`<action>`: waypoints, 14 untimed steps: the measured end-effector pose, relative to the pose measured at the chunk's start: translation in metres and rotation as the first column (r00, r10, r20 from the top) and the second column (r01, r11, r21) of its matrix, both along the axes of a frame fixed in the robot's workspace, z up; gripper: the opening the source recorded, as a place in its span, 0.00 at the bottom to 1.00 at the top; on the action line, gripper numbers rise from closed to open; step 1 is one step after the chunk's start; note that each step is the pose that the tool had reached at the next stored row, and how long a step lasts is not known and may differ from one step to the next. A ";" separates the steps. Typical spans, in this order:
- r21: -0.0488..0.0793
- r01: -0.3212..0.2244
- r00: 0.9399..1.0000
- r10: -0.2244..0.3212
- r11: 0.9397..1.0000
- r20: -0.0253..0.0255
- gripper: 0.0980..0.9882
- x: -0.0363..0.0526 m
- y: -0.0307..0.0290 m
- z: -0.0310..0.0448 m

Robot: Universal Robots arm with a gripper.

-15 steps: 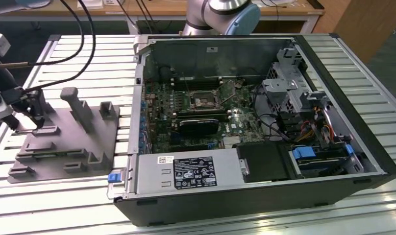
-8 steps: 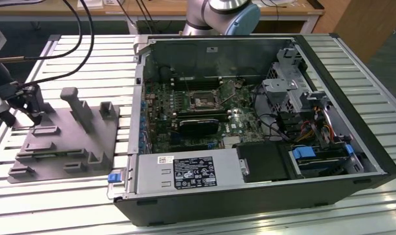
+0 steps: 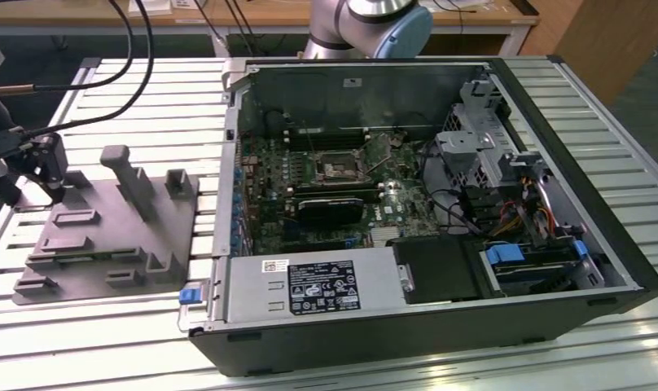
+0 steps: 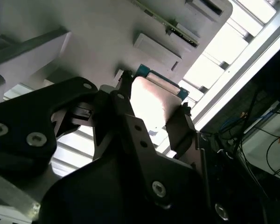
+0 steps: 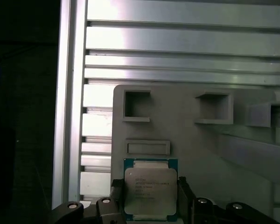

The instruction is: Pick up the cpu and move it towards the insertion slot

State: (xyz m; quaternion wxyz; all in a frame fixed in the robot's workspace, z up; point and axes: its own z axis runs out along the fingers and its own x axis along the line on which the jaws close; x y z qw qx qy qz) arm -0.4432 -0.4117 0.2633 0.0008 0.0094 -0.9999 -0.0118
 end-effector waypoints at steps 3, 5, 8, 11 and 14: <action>0.000 0.000 1.000 0.000 1.000 0.000 0.50 0.0000 0.0000 0.0009; 0.000 0.000 1.000 0.000 1.000 0.000 0.50 0.0000 0.0000 0.0012; 0.000 0.000 1.000 0.000 1.000 0.000 0.50 0.0000 0.0012 0.0014; 0.000 0.000 1.000 0.000 1.000 0.000 0.50 0.0000 0.0017 0.0014; 0.000 0.000 1.000 0.000 1.000 0.000 0.50 0.0000 0.0019 0.0014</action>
